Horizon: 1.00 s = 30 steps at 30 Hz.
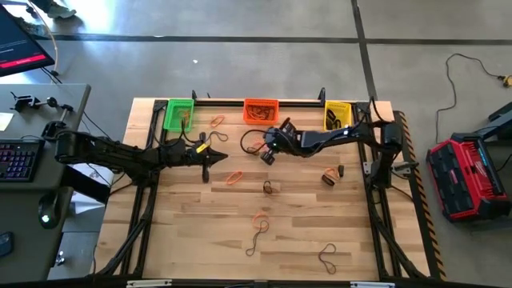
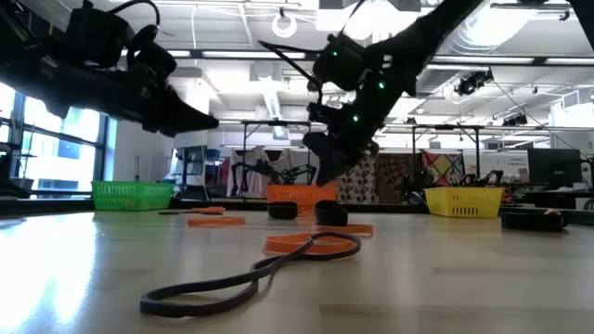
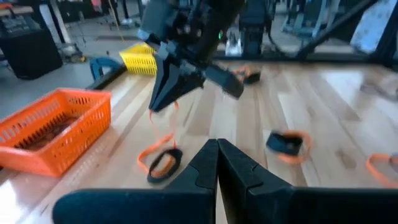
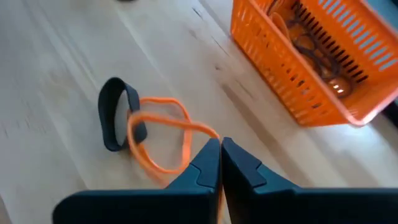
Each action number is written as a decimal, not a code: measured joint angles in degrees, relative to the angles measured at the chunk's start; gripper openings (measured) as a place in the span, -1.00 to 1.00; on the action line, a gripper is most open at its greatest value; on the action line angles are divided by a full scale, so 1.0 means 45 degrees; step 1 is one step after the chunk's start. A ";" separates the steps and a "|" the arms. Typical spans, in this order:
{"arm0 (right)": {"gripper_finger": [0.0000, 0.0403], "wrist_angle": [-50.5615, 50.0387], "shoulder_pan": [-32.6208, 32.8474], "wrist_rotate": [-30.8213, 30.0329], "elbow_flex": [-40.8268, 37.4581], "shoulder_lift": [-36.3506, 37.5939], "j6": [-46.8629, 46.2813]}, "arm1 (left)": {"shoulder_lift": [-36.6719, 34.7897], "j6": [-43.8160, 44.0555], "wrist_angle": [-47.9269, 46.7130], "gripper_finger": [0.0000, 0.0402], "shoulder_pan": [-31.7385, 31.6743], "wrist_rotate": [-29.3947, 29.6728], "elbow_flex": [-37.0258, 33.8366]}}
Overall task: Sort rubber bands into baskets
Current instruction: Put the top center orange rubber band into the green bin
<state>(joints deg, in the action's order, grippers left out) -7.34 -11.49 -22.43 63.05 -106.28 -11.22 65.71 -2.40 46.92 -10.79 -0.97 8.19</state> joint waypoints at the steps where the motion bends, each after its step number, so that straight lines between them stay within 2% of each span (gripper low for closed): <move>1: -0.99 -0.0485 0.0000 -0.0033 0.0256 0.0041 0.0179 | -0.0006 0.0056 0.0233 -1.00 0.0000 0.0000 0.0000; 7: -1.00 -0.1256 -0.0067 0.0319 0.0908 0.0614 0.0945 | -0.0010 0.0984 0.0255 -1.00 -0.0390 0.0744 0.0232; 14: -1.00 0.0170 -0.0126 0.1916 0.0989 0.1253 0.1899 | 0.0000 0.1670 -0.2419 -0.97 -0.0874 0.0682 0.1740; 19: -1.00 0.1394 -0.0115 0.3542 0.0994 0.1253 0.2540 | 0.0172 0.1075 -0.3797 -0.76 -0.0835 0.0680 0.2832; 25: -1.00 0.2432 -0.0087 0.3852 0.0994 0.1253 0.3026 | 0.1161 0.1182 -0.3909 -0.42 -0.0835 0.0267 0.3682; 30: -1.00 0.2542 -0.0083 0.4149 0.0994 0.1253 0.3078 | 0.2375 0.1516 -0.3920 -0.24 -0.0855 0.0039 0.4396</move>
<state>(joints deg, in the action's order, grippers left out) 4.10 -11.86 -3.76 67.53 -100.64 2.63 76.40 4.42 29.28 -14.64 -0.80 27.97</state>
